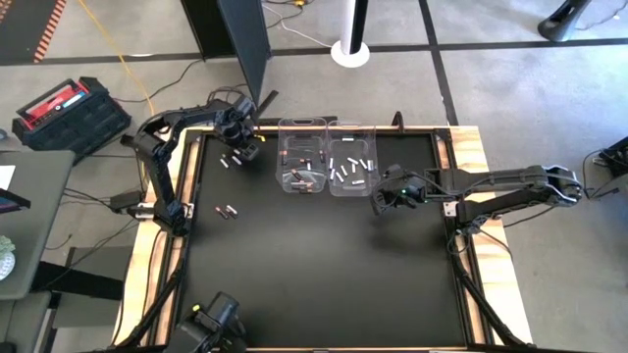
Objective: Sort batteries
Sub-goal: Put the white battery into the right transparent bin
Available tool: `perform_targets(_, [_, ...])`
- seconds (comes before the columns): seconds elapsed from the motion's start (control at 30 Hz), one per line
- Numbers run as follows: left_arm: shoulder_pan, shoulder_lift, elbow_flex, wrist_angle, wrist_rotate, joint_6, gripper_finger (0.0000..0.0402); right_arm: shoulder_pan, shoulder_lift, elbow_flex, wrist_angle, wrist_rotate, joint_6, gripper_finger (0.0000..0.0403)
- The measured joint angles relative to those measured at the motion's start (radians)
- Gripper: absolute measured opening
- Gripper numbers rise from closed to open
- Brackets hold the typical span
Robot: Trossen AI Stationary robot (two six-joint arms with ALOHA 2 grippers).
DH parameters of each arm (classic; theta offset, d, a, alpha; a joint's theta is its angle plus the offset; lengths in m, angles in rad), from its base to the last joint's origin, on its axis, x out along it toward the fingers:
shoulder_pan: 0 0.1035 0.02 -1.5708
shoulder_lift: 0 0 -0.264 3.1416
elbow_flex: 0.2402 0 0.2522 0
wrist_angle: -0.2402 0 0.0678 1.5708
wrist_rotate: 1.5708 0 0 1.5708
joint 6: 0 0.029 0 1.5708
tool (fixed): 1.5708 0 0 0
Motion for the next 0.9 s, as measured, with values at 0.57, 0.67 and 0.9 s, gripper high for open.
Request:
perform_targets(0.57, [0.003,0.000,0.000,0.004,0.004,0.005,0.0261,0.001,0.000,0.000,0.000,0.000,0.000,0.0127])
perform_targets(0.67, [0.003,0.000,0.000,0.005,0.005,0.005,0.0253,0.001,0.000,0.000,0.000,0.000,0.000,0.0127])
perform_targets(0.9, [0.003,0.000,-0.001,0.005,0.005,0.005,0.0247,-0.001,0.000,0.000,0.000,0.000,-0.002,0.0127])
